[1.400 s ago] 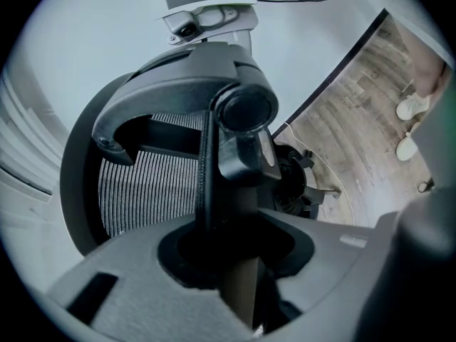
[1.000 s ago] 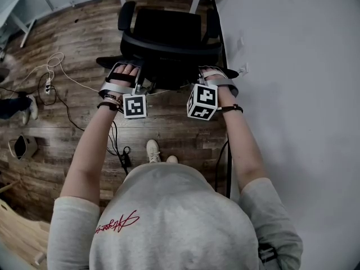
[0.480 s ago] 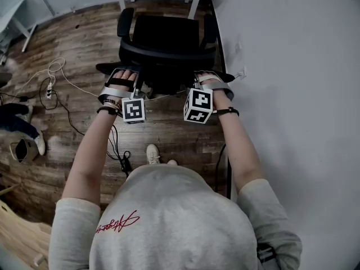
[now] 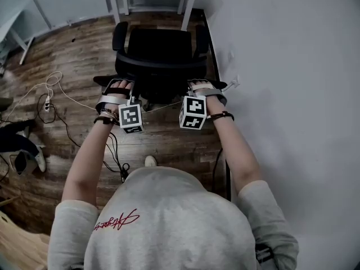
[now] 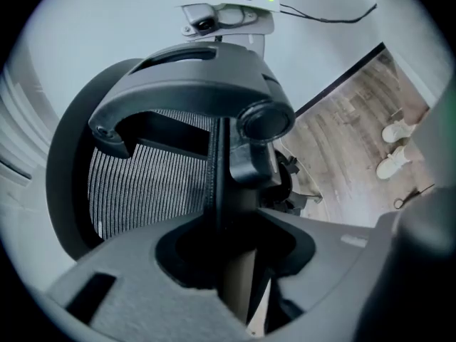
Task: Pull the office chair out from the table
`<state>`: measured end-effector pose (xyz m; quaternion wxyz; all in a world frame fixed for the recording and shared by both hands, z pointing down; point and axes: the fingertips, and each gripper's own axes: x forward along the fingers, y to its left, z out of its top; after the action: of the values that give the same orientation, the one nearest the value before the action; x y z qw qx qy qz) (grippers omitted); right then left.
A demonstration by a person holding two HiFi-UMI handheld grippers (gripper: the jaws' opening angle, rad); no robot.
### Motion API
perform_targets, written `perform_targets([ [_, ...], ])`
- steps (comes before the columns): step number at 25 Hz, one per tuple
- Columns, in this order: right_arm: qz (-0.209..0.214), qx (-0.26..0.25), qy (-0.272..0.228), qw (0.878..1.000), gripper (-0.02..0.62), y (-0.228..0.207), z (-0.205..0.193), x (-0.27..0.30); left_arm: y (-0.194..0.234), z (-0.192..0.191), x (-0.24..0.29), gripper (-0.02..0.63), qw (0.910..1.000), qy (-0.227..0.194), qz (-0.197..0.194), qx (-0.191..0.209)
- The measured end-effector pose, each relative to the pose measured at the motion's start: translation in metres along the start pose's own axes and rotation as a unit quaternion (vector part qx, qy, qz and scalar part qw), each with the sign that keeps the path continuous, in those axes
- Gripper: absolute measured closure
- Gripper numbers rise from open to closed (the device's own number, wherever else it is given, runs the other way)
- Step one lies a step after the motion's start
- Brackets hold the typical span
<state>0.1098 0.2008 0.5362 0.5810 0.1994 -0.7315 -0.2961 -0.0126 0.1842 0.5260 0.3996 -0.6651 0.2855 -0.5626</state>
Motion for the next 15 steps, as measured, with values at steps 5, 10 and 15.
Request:
perform_targets([
  [5, 0.023, 0.012, 0.005, 1.0, 0.448, 0.002, 0.0, -0.003, -0.006, 0.001, -0.004, 0.479, 0.998, -0.003, -0.063, 0.002],
  [10, 0.038, 0.022, 0.025, 0.999, 0.443, -0.001, 0.005, -0.007, -0.007, 0.002, -0.008, 0.482, 0.9958, -0.017, -0.09, -0.007],
  [15, 0.025, 0.026, 0.019, 0.999, 0.469, -0.007, 0.013, -0.016, -0.005, -0.001, -0.016, 0.474, 0.9957, -0.028, -0.089, 0.003],
])
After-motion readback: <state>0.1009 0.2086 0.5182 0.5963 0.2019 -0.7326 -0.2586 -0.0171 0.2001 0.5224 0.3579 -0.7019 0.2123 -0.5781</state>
